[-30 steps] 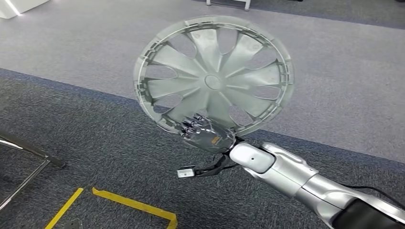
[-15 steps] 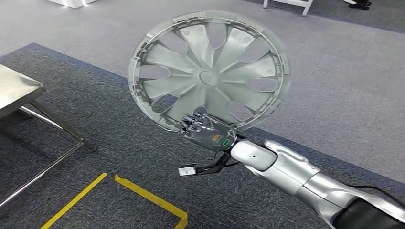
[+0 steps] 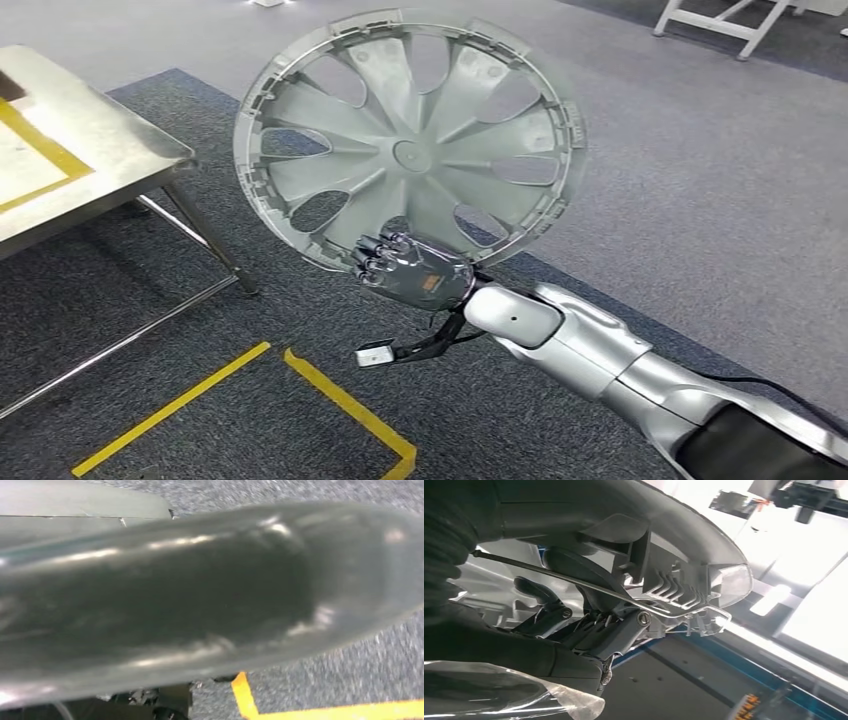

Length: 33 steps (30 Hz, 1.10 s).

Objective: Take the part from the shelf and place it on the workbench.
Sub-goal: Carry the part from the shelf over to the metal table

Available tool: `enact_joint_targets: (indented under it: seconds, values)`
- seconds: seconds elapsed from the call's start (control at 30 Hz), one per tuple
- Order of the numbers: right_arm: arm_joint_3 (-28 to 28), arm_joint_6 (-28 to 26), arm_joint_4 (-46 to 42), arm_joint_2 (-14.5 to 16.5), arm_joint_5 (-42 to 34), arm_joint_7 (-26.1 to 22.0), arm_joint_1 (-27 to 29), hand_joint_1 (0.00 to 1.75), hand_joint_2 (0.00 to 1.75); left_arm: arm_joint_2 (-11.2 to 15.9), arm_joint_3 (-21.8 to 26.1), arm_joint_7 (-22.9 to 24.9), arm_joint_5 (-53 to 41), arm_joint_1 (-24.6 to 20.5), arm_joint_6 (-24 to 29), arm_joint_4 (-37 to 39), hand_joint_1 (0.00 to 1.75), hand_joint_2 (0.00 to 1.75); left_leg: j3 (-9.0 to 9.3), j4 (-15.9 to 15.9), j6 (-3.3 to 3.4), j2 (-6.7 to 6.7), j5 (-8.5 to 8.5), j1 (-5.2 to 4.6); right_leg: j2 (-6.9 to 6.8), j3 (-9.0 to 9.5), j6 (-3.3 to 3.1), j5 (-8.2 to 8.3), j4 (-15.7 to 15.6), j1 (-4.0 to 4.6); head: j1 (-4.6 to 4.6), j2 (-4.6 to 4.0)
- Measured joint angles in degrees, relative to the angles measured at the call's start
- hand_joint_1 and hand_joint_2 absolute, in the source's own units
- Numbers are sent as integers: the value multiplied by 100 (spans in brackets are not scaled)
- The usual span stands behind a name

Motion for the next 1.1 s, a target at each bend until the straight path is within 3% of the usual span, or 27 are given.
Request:
enact_joint_targets:
  seconds: [0.07,0.13,0.17,0.2,0.23,0.27,0.33,0.4,0.47,0.5,0.57,0.63,0.7,0.73,0.8,0.83,0.87,0.93,1.0,1.03,1.1]
  values:
    - [-1,0,0,12,-4,-3,-29,175,175,-5,0,14,-12,-2,0,0,0,0,13,-14,74,-125,6,18,269,-161,43,-242,362,-29,21,0]
    - [-2,0,9,8,-3,-9,-38,175,175,-13,0,31,-18,-14,-7,0,0,0,11,-14,119,-258,6,21,577,-563,45,-598,1158,-34,51,0]
    - [-2,1,17,5,-1,-16,-29,175,175,-16,0,39,-20,-17,-12,0,0,0,12,-13,129,-332,5,17,632,-771,37,-707,1525,-30,62,0]
    - [-2,1,28,3,0,-26,-17,175,175,-19,0,50,-22,-17,-16,0,0,0,15,-11,132,-412,4,12,654,-910,22,-704,1719,-28,67,0]
    - [-2,1,38,3,-3,-38,-9,175,175,-20,0,71,-28,-17,-16,0,0,0,21,-9,133,-496,3,8,670,-948,1,-580,1685,-27,71,0]
    - [-4,1,45,3,-13,-50,-8,175,175,-21,-2,97,-40,-17,-10,0,0,0,27,-7,131,-580,2,5,708,-878,-27,-355,1425,-27,74,0]
    - [-26,1,61,-3,-81,-96,-34,175,175,-32,-9,149,-75,-22,7,0,0,0,24,2,118,-733,2,-4,921,-582,-91,107,643,-36,75,0]
    - [-73,2,91,-15,-222,-202,-91,175,175,-52,-18,176,-121,-29,21,0,0,0,-18,13,71,-861,19,3,1092,-373,-117,248,177,-46,71,0]
    - [-127,2,135,-23,-357,-336,-174,175,175,-69,-23,187,-167,-19,31,0,0,0,-57,-1,-3,-980,50,25,1045,-318,-120,223,94,-45,75,0]
    - [-153,2,163,-24,-404,-395,-223,175,175,-71,-25,188,-184,-10,37,0,0,0,-70,5,-36,-968,44,25,984,-306,-136,236,79,-51,75,0]
    - [-208,2,227,-20,-480,-492,-331,175,175,-72,-27,191,-204,-11,55,0,0,0,-179,241,-93,-720,-116,-1,846,-272,-183,255,39,-75,50,0]
    - [-258,2,297,-15,-518,-547,-407,175,175,-73,-30,206,-210,-28,69,0,0,0,-480,918,-139,-387,-461,-8,687,-249,-219,243,32,-73,26,0]
    - [-279,2,371,-1,-515,-570,-438,175,175,-73,-31,280,-212,-32,100,0,0,0,-743,1526,-171,-276,-665,11,523,-228,-229,221,34,-67,25,0]
    - [-281,2,403,12,-510,-573,-443,175,175,-72,-30,329,-216,-28,125,0,0,0,-749,1560,-179,-258,-616,18,447,-214,-226,207,36,-67,24,0]
    - [-296,2,455,40,-510,-566,-452,175,175,-71,-32,401,-240,-22,162,0,0,0,-459,1000,-170,-163,-260,24,303,-162,-202,165,38,-66,23,0]
    - [-313,2,476,49,-516,-561,-458,175,175,-71,-34,417,-254,-24,172,0,0,0,-267,620,-153,-12,-107,-4,235,-135,-178,137,40,-50,21,0]
    - [-335,2,495,55,-521,-557,-465,175,175,-73,-38,428,-263,-32,177,0,0,0,-117,298,-119,124,-7,-32,173,-116,-148,110,48,-28,18,0]
    - [-372,2,526,58,-519,-561,-475,175,175,-78,-41,448,-266,-41,187,0,0,0,-32,55,-49,269,-6,-87,43,-95,-95,69,51,24,23,0]
    - [-389,2,543,74,-507,-572,-480,175,175,-75,-42,465,-267,-32,197,0,0,0,-42,26,20,132,-6,-79,-76,-77,-44,21,46,27,29,0]
    - [-399,1,546,84,-506,-575,-482,175,175,-72,-42,469,-268,-27,201,0,0,0,-33,16,54,58,-1,-66,-19,-91,-19,-42,96,14,31,-1]
    - [-434,0,553,95,-516,-580,-486,175,175,-69,-45,473,-270,-37,199,0,0,0,-17,-7,115,-86,17,-37,304,-290,15,-314,538,-14,59,-1]
